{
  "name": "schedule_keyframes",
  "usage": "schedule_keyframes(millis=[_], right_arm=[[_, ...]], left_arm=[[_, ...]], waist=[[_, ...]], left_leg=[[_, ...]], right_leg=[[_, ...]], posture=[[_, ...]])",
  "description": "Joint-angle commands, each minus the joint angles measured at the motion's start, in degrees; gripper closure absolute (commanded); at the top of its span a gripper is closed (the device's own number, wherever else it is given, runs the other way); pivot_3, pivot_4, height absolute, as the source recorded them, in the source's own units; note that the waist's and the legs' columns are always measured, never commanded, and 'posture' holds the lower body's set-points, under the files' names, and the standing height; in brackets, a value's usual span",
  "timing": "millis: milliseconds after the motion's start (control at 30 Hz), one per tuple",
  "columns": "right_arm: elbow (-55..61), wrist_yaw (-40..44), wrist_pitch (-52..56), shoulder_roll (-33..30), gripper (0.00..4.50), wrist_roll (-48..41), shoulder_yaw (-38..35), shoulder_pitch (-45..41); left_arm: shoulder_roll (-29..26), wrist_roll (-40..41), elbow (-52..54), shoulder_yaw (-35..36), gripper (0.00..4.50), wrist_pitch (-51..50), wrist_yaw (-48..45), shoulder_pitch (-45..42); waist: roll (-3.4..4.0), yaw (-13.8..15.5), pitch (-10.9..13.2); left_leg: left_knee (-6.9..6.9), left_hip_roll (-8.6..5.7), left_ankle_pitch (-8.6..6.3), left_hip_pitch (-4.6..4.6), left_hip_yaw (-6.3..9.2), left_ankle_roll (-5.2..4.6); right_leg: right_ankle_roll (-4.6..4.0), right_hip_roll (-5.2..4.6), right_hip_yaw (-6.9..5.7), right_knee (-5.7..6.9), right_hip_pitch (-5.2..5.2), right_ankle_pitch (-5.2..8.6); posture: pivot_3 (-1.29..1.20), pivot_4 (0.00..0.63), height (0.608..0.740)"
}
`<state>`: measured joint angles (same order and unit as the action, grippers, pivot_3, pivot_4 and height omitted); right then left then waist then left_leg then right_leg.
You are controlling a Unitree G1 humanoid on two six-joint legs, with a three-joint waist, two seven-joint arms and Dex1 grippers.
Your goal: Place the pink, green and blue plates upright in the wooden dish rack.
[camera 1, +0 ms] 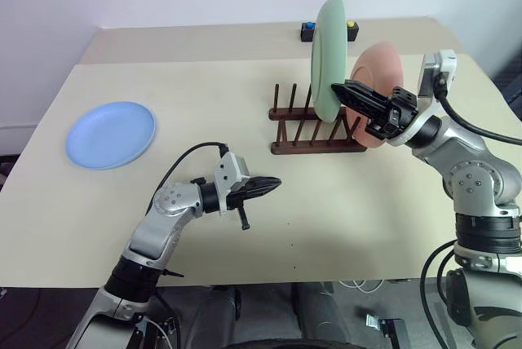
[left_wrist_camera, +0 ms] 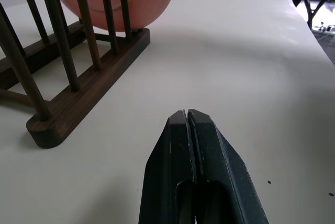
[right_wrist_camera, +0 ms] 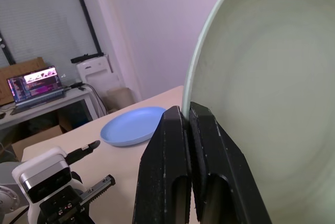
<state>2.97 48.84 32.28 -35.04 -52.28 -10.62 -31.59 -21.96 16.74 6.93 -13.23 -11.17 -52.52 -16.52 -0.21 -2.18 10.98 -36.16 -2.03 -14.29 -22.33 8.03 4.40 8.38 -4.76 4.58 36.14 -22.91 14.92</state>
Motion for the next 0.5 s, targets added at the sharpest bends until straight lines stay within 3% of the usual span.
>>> schedule_keyframes(millis=[33, 500], right_arm=[[0.27, 0.88, 0.07, -0.1, 4.47, -0.13, -2.23, -1.48], [-1.53, 1.5, 1.74, 0.28, 4.47, 0.19, -3.4, -2.12]], left_arm=[[0.03, 0.66, 1.69, 0.53, 4.5, 0.25, -0.14, -0.16], [0.14, 0.44, 1.67, 0.32, 4.5, 0.29, -0.06, -0.3]], waist=[[0.0, -0.01, 0.0], [0.0, -0.03, 0.0]], left_leg=[[0.0, 0.0, 0.0, 0.0, 0.0, 0.0], [0.0, 0.0, 0.0, 0.0, 0.0, 0.0]], right_leg=[[0.0, 0.0, 0.0, 0.0, 0.0, 0.0], [0.0, 0.0, 0.0, 0.0, 0.0, 0.0]], posture=[[0.0, 0.15, 0.74], [0.0, 0.15, 0.74]])
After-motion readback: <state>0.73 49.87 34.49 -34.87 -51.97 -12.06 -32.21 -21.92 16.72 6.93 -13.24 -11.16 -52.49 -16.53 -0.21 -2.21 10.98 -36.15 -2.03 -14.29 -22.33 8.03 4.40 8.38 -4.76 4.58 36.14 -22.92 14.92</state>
